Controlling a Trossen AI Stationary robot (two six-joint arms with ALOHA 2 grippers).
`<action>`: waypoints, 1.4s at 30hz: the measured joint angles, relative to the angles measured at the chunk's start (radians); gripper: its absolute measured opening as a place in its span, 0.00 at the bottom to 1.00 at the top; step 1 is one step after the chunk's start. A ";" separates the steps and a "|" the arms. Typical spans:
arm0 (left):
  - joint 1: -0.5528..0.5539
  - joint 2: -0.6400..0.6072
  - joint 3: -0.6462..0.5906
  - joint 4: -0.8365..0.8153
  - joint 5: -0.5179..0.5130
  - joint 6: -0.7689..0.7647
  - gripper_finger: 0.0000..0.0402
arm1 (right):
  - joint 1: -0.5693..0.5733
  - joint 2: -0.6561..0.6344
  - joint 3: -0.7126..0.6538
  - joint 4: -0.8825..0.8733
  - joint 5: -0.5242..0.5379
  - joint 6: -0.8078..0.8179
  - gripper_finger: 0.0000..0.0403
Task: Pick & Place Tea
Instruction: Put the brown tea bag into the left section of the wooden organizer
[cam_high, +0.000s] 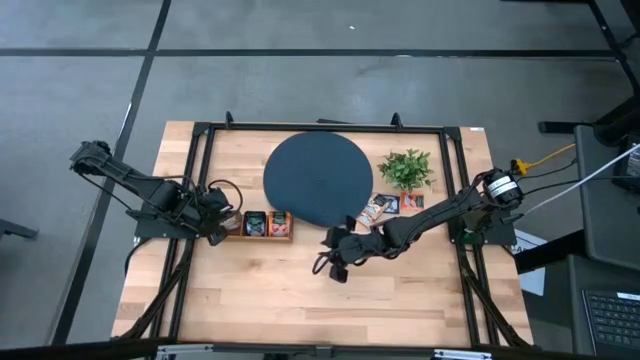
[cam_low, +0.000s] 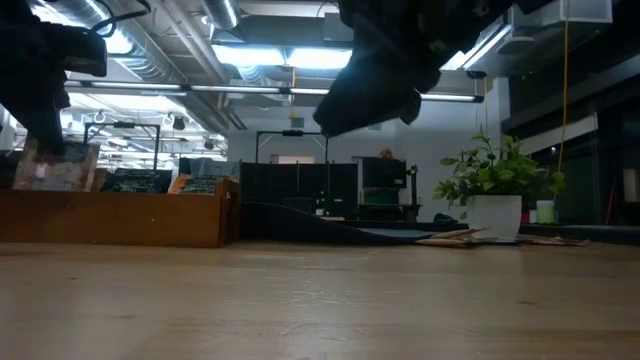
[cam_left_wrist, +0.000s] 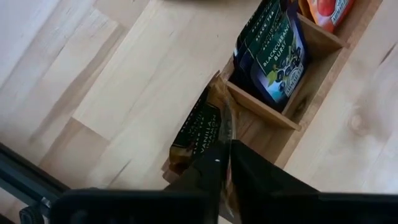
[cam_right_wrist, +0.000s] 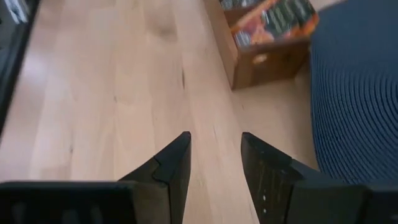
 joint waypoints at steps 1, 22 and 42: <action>0.000 0.000 0.000 0.000 0.000 -0.007 0.09 | 0.000 0.000 0.000 -0.017 0.000 0.008 0.35; 0.000 0.089 -0.001 0.554 0.099 0.244 0.35 | -0.019 0.001 -0.022 -0.751 0.311 0.381 0.35; 0.002 0.431 0.000 0.925 0.152 0.410 0.33 | -0.095 0.001 -0.213 -0.647 0.339 -0.071 0.35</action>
